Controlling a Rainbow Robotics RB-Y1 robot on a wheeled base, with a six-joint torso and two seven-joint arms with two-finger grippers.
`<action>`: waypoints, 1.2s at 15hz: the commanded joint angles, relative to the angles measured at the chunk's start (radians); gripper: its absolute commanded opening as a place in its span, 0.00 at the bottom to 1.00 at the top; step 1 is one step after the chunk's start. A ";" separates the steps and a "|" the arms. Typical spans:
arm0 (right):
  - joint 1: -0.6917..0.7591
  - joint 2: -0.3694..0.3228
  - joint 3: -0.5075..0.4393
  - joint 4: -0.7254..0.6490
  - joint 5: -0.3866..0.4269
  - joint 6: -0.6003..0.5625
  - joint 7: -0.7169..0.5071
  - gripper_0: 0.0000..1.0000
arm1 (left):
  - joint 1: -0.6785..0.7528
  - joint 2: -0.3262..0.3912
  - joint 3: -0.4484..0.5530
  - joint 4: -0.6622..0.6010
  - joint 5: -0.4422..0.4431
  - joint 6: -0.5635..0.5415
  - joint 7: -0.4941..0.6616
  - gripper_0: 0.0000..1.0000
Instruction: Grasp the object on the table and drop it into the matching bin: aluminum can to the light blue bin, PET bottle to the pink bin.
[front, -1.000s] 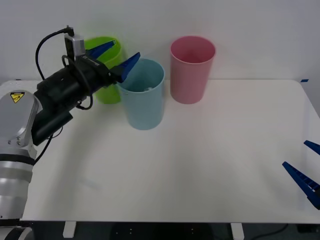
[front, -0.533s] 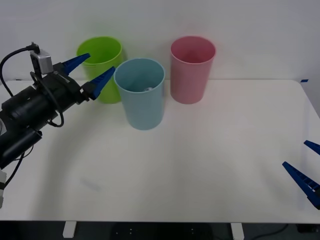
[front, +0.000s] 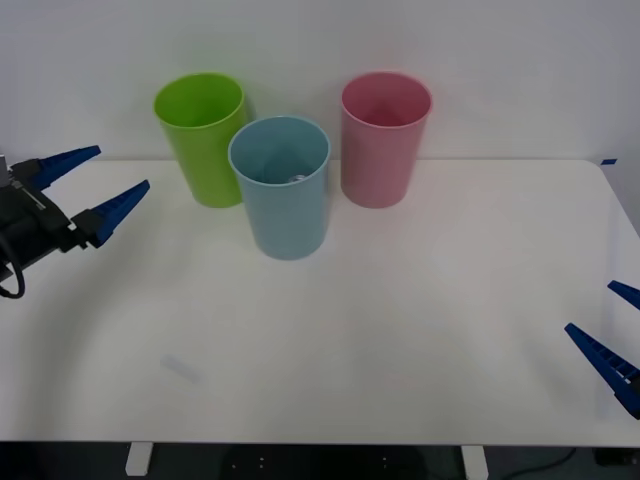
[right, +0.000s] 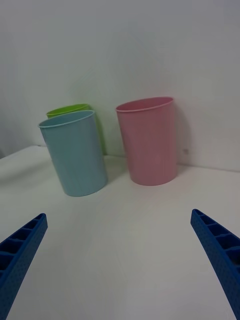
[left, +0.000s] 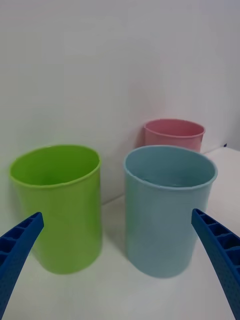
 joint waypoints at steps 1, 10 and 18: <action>0.000 0.000 0.000 0.000 0.000 0.000 0.000 1.00 | 0.063 0.054 0.061 -0.008 0.014 -0.069 0.000 1.00; 0.000 0.000 0.000 0.000 0.000 0.000 0.000 1.00 | 0.379 0.079 0.186 -0.169 0.077 -0.072 -0.003 1.00; 0.000 0.000 0.000 0.000 0.000 0.000 0.000 1.00 | 0.469 0.077 0.201 -0.167 0.149 -0.067 -0.010 1.00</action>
